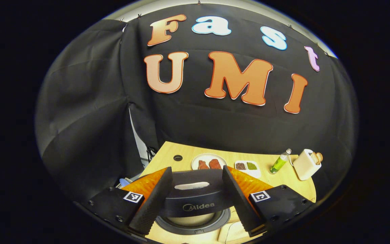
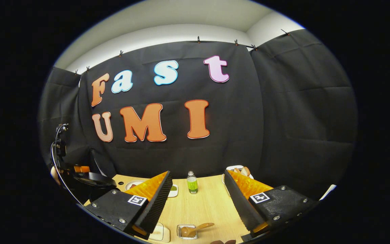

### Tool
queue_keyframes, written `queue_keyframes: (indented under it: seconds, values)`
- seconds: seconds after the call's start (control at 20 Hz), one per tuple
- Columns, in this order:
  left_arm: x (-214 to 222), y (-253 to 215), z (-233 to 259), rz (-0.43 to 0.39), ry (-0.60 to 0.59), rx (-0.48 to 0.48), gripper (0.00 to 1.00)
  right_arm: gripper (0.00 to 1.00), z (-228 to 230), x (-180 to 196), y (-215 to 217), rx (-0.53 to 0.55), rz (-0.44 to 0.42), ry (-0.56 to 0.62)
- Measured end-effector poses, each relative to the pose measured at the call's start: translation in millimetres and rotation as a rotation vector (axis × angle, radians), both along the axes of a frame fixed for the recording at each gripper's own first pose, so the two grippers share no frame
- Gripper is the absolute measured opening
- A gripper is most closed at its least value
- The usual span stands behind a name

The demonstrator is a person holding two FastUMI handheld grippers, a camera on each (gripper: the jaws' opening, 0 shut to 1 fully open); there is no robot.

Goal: Close the left gripper, press the button to open the rice cooker; take a wooden spoon from the chopstick holder with the right hand, scoop a spoonful of rice and pour it into the rice cooker, then put the wooden spoon back into the chopstick holder.

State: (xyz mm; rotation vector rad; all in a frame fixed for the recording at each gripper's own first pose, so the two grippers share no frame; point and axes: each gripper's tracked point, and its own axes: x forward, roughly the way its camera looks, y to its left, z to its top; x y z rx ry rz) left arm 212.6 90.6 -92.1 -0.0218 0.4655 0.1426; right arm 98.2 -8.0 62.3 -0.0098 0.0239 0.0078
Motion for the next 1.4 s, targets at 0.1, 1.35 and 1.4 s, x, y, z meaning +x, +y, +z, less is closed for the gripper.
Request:
queue_keyframes:
  seconds: [0.1,1.35,1.4]
  values:
    - [-17.8,-5.4,-16.9,0.001,0.008,-0.001,0.99,0.95,-2.1,-1.4,2.3,0.007,0.015,0.007]
    - [-82.6,-16.1,-145.2,0.038,-0.001,0.106,0.98,0.95,-36.2,-22.9,-17.8,0.030,0.040,0.084]
    - [-80.9,-16.7,-140.2,0.036,-0.014,0.108,0.97,0.95,-37.0,-23.0,-18.6,0.031,0.039,0.083]
